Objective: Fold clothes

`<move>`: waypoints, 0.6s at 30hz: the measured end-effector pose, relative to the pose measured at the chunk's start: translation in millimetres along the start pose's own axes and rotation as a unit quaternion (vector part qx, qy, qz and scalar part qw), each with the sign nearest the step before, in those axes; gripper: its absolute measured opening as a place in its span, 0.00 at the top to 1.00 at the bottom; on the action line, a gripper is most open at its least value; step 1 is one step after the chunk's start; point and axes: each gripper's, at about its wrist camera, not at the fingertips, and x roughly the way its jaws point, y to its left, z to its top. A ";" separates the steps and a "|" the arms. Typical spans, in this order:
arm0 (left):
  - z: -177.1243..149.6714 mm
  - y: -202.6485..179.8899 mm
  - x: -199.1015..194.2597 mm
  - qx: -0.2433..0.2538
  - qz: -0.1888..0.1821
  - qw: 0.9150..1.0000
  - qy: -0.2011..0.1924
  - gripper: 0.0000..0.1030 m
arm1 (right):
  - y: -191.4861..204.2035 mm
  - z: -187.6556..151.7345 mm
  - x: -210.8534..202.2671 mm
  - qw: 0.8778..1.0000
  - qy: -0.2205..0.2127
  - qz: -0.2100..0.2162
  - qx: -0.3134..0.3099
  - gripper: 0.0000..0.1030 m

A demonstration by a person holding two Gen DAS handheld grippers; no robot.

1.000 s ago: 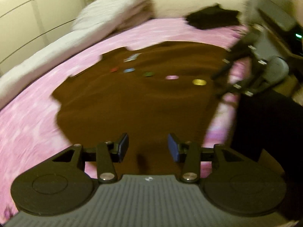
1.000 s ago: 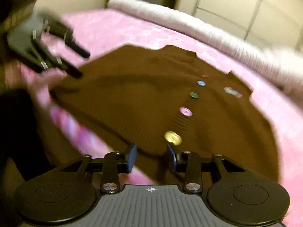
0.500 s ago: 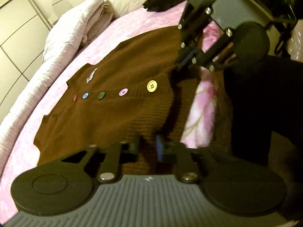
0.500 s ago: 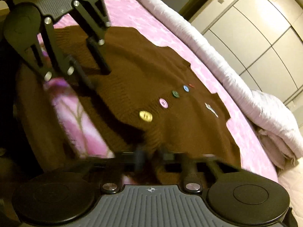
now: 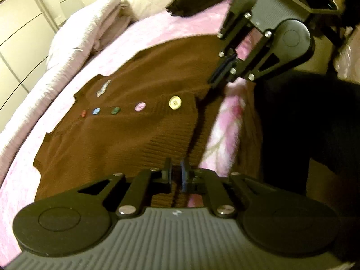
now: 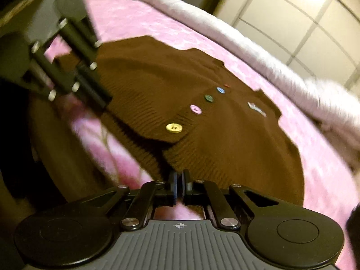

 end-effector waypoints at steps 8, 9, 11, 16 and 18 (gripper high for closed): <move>-13.7 15.7 -24.1 -0.049 0.046 0.998 0.010 0.80 | -8.4 26.6 -16.9 0.994 0.018 -0.018 0.108 0.53; -16.2 16.8 -27.4 -0.053 0.053 0.997 0.013 0.80 | -7.2 29.5 -16.4 0.993 0.023 -0.020 0.112 0.53; -21.1 19.2 -33.9 -0.061 0.065 0.996 0.019 0.77 | -2.3 34.9 -16.1 0.993 0.031 -0.018 0.114 0.52; -32.2 22.8 -50.7 -0.077 0.093 0.992 0.028 0.76 | 11.8 43.8 -20.4 0.993 0.029 -0.012 0.116 0.52; -33.9 20.5 -57.2 -0.081 0.102 0.991 0.029 0.76 | 17.0 46.9 -22.7 0.993 0.026 -0.011 0.113 0.52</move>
